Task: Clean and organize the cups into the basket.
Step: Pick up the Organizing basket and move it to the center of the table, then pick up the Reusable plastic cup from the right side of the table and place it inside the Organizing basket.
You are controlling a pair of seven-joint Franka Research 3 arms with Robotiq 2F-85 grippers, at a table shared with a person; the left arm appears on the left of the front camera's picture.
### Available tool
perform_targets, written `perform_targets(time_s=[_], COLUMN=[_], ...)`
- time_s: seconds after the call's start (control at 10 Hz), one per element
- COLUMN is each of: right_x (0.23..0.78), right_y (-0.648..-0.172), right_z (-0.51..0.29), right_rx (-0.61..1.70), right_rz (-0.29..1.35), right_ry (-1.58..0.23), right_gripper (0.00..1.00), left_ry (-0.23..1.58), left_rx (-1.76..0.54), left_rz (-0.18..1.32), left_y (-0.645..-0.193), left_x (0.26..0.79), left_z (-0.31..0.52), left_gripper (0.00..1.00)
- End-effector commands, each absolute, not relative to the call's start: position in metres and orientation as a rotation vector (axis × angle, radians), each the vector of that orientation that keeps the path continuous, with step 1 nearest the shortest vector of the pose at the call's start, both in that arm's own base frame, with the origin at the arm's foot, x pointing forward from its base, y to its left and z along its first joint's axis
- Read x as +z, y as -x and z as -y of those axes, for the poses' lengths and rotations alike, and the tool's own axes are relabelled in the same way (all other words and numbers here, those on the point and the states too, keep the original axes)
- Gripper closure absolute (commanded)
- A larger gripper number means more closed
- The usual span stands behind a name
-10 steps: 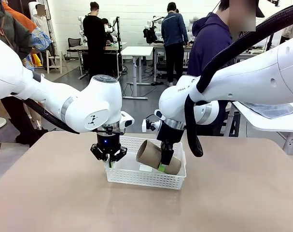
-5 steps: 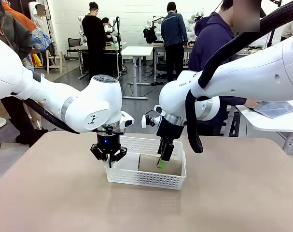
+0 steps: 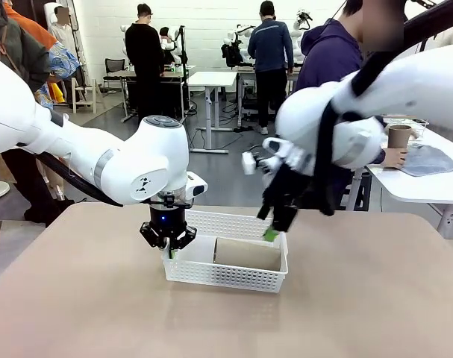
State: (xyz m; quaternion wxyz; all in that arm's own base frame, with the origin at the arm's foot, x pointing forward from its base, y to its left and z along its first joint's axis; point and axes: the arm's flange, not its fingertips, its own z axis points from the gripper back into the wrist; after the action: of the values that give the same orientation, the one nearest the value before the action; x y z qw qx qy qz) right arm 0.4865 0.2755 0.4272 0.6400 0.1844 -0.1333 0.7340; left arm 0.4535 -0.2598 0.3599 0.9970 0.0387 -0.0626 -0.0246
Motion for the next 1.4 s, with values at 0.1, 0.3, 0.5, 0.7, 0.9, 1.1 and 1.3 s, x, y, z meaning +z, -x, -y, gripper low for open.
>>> perform_targets(time_s=[0.1,0.3,0.5,0.7,0.9,1.1,1.3], right_x=[0.428,0.420,0.401,0.375,0.359,0.348,0.347], right_y=[-0.458,-0.463,-0.467,-0.470,-0.470,-0.469,-0.473], right_z=[-0.135,-0.053,0.003,0.045,0.071,0.088,0.089], right_rx=[1.764,1.638,1.576,1.511,1.421,1.327,1.306], right_rz=[0.606,0.871,1.020,1.045,0.996,0.990,0.965], right_ry=[-0.616,-0.773,-0.851,-0.955,-0.979,-1.004,-0.977], right_gripper=[0.00,0.00,0.00,0.00,0.00,0.00,0.00], left_ry=[-0.085,-0.085,-0.085,-0.085,-0.085,-0.085,-0.085], left_rx=[-0.051,-0.051,-0.051,-0.051,-0.051,-0.051,-0.051], left_rz=[0.121,0.121,0.121,0.121,0.121,0.121,0.121], left_y=[-0.453,-0.453,-0.453,-0.453,-0.453,-0.453,-0.453], left_x=[0.359,0.359,0.359,0.359,0.359,0.359,0.359], left_z=[0.262,0.262,0.262,0.262,0.262,0.262,0.262], left_gripper=[1.00,1.00,1.00,1.00,1.00,1.00,1.00])
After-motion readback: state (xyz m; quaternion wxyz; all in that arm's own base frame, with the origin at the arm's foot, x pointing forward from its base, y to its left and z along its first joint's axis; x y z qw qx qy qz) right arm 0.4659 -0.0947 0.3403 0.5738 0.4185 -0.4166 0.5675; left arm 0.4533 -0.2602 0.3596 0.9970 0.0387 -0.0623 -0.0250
